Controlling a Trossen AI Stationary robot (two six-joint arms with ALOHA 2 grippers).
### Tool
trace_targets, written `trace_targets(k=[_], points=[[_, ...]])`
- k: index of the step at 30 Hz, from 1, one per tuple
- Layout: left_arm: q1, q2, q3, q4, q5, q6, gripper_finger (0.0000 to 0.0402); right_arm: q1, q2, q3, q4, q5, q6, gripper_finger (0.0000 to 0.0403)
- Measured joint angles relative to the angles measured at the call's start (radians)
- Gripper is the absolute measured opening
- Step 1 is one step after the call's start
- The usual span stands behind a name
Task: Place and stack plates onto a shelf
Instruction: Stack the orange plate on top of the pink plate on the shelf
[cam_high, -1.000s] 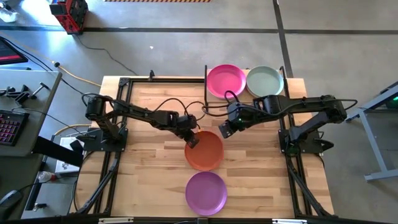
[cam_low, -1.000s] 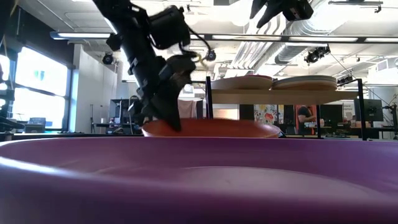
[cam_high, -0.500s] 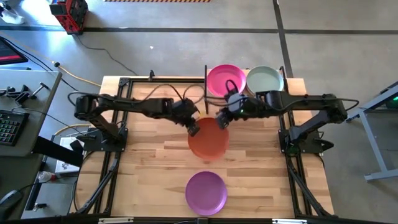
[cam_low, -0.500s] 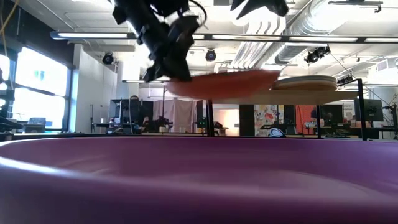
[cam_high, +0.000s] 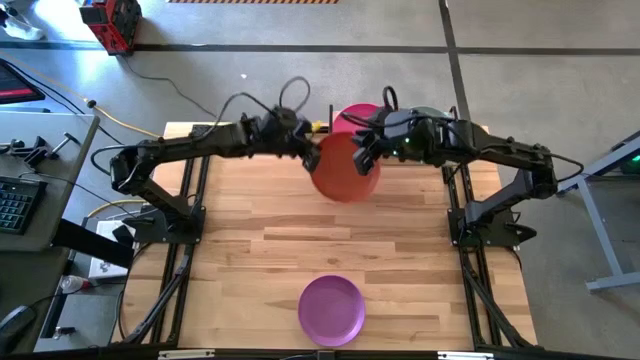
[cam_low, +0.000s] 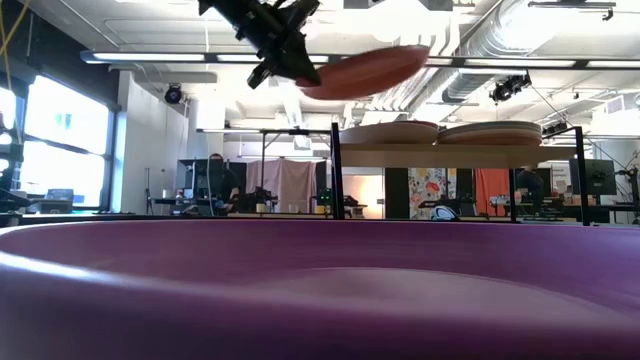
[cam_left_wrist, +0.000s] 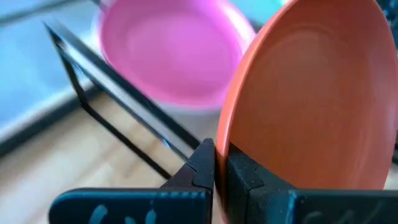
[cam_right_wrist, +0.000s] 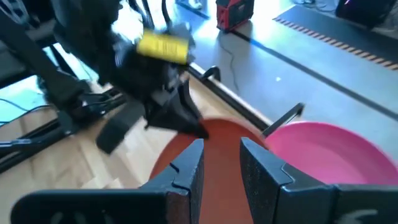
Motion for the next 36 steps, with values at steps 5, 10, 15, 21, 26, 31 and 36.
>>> trace_targets(k=[5, 10, 15, 21, 26, 31, 36], points=[[0.082, 0.000, 0.058, 0.009, 0.000, 0.049, 0.0005, -0.035, 0.000, 0.004, -0.016, -0.001, -0.045, 0.0083], [0.159, 0.000, 0.105, 0.080, 0.000, 0.088, 0.0006, -0.061, 0.000, 0.004, -0.040, -0.001, -0.052, 0.0083], [0.226, 0.005, 0.176, 0.106, 0.001, 0.101, 0.0006, -0.082, 0.000, 0.004, -0.010, 0.024, -0.084, 0.0083], [0.290, 0.040, 0.263, 0.083, 0.005, 0.105, 0.0007, -0.118, 0.000, 0.004, 0.085, 0.082, -0.178, 0.0083], [0.312, 0.084, 0.341, 0.050, 0.008, 0.106, 0.0007, -0.151, 0.000, 0.004, 0.115, 0.083, -0.208, 0.0083], [0.310, 0.156, 0.425, 0.003, 0.018, 0.131, 0.0007, -0.182, 0.000, 0.004, 0.114, 0.080, -0.209, 0.0083], [0.310, 0.229, 0.472, -0.052, 0.044, 0.130, 0.0007, -0.202, 0.000, 0.004, 0.113, 0.073, -0.210, 0.0083]])
